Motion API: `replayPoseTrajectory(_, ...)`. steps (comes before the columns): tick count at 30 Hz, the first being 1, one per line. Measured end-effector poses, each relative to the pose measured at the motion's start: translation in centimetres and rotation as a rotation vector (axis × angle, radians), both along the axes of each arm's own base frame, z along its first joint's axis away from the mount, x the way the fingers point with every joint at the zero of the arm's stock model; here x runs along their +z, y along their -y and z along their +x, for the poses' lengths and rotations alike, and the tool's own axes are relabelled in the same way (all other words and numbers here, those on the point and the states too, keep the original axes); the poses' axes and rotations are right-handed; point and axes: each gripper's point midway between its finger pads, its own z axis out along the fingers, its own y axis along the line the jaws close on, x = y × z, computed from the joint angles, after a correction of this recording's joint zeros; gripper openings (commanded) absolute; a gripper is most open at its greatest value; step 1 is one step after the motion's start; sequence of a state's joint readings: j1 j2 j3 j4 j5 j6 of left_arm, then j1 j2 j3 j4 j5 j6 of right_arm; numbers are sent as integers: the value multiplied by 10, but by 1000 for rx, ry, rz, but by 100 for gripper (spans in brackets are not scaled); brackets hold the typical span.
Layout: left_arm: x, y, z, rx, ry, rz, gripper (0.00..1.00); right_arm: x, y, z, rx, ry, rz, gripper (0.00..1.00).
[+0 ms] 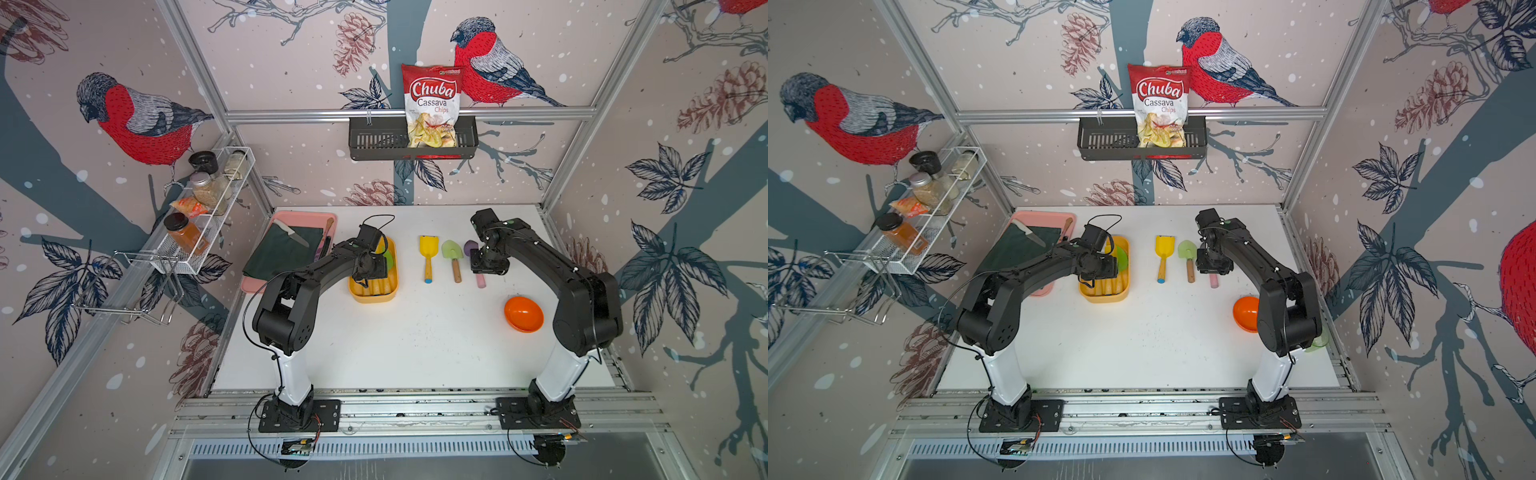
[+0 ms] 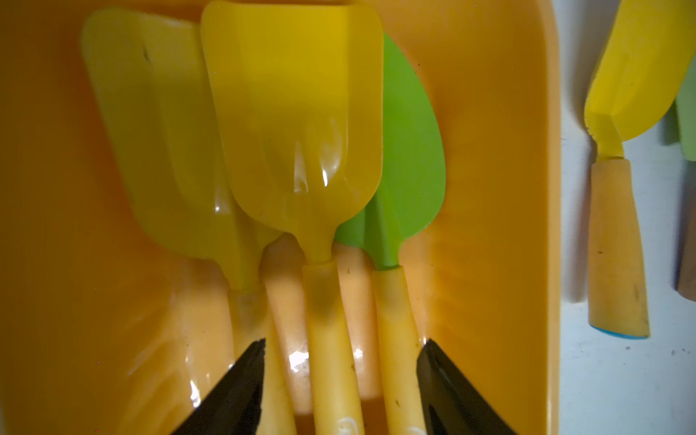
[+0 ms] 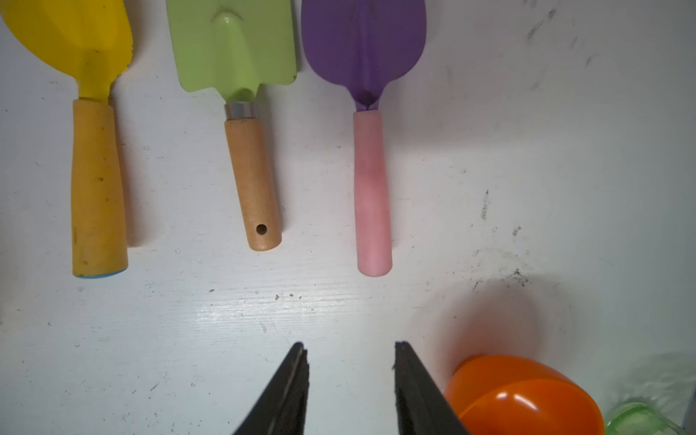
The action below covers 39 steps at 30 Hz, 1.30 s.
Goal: Take the shovel out of the storage box
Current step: Pick up the shovel from the storage box.
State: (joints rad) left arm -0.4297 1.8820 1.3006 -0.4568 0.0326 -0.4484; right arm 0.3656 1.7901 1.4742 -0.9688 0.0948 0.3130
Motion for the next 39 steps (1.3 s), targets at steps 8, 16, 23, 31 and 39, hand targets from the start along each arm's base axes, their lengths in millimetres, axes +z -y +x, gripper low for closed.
replayPoseTrajectory(8,-20,1,6,0,-30,26,51,-1,-4,-4,7,13,33,42)
replayPoseTrajectory(16,-33,-2,13,6,-38,67,29,1,-12,-3,19,25,67,41)
replayPoseTrajectory(23,-30,-3,15,4,-25,76,6,4,-20,-3,35,31,86,41)
replayPoseTrajectory(31,7,2,16,-2,40,-43,1,16,-42,0,81,71,140,41)
replayPoseTrajectory(39,69,2,11,39,185,-455,0,53,-122,-8,249,144,448,47)
